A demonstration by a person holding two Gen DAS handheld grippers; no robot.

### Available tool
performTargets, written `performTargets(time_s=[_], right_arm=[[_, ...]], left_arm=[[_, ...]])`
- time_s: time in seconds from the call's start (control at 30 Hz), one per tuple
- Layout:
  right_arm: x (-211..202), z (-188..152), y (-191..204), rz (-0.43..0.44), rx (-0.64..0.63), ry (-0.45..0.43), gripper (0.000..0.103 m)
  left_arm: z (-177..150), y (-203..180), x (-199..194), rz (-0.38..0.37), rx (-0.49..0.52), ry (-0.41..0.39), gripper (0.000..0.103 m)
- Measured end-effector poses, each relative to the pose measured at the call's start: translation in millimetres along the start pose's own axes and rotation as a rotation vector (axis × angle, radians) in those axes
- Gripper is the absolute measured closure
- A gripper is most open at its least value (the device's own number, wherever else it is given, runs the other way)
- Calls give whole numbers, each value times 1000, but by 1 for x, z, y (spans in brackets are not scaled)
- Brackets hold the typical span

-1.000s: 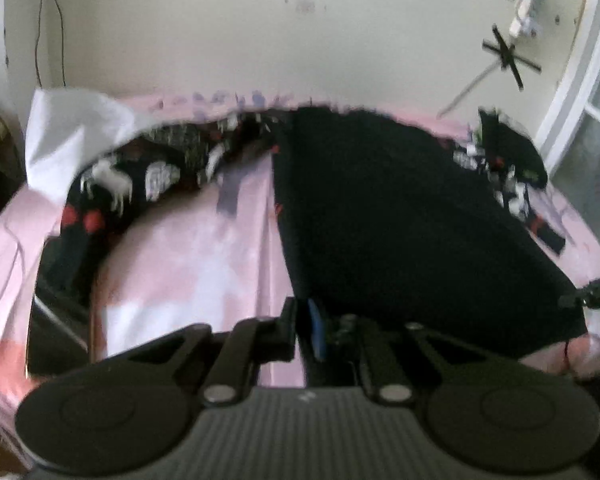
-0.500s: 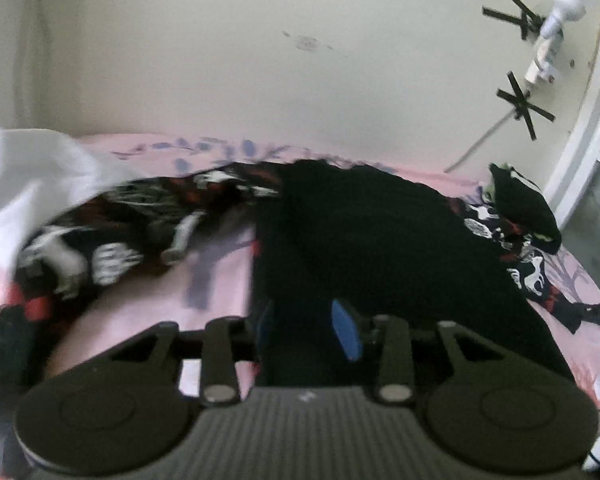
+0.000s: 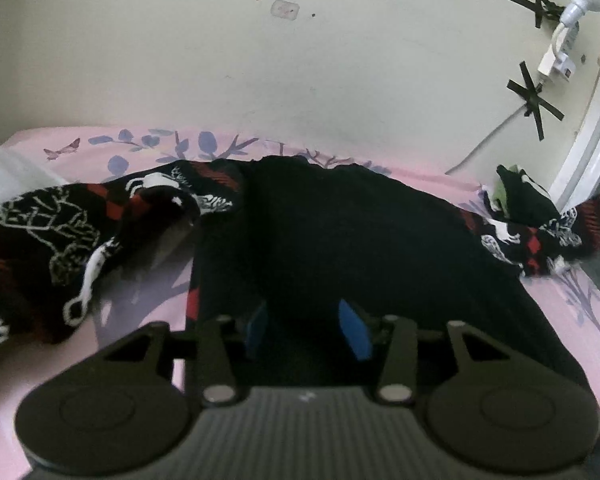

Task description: Fold small clothes

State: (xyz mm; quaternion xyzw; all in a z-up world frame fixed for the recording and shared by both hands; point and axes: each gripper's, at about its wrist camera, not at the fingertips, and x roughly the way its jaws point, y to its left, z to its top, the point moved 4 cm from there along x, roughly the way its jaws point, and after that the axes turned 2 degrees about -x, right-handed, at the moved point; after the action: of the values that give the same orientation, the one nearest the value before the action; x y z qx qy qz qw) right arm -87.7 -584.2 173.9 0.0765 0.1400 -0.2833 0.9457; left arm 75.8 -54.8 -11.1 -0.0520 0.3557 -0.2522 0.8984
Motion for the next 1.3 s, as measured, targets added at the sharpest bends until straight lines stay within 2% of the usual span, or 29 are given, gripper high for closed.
performTargets(time_s=[0.1, 0.2, 0.4, 0.47, 0.57, 0.7, 0.8, 0.93, 1.0, 1.17, 1.2, 1.23, 1.27, 1.3], right_arm=[[1, 22, 47, 110, 20, 22, 103], [20, 35, 120, 287, 65, 109, 103], [36, 31, 321, 611, -33, 233, 103], [40, 14, 384, 685, -87, 274, 103], [57, -31, 462, 766, -134, 399, 103], [80, -96, 510, 811, -143, 591, 103], [101, -122, 509, 794, -155, 648, 103], [126, -119, 472, 752, -107, 651, 103], [149, -117, 434, 709, -71, 645, 103], [175, -132, 325, 555, 14, 642, 101], [178, -137, 309, 524, 11, 629, 93], [180, -141, 294, 486, 11, 609, 67], [181, -143, 278, 414, 11, 584, 57], [181, -142, 265, 391, 22, 547, 41]], left_arm=[[-2, 7, 8, -31, -32, -12, 62], [-4, 14, 6, -109, -67, -55, 58], [-3, 26, -9, -135, -110, -113, 54], [-3, 30, -11, -124, -122, -118, 54], [-2, 36, -15, -116, -141, -136, 54], [1, 46, -16, -112, -175, -141, 54], [2, 50, -16, -110, -190, -139, 52], [1, 49, -13, -108, -189, -128, 50], [1, 49, -12, -103, -185, -126, 49], [-1, 52, -7, -99, -180, -113, 48], [-1, 52, -6, -102, -178, -112, 47], [-1, 53, -6, -108, -178, -112, 47], [-1, 53, -6, -118, -180, -114, 47], [-1, 54, -8, -132, -185, -121, 46]])
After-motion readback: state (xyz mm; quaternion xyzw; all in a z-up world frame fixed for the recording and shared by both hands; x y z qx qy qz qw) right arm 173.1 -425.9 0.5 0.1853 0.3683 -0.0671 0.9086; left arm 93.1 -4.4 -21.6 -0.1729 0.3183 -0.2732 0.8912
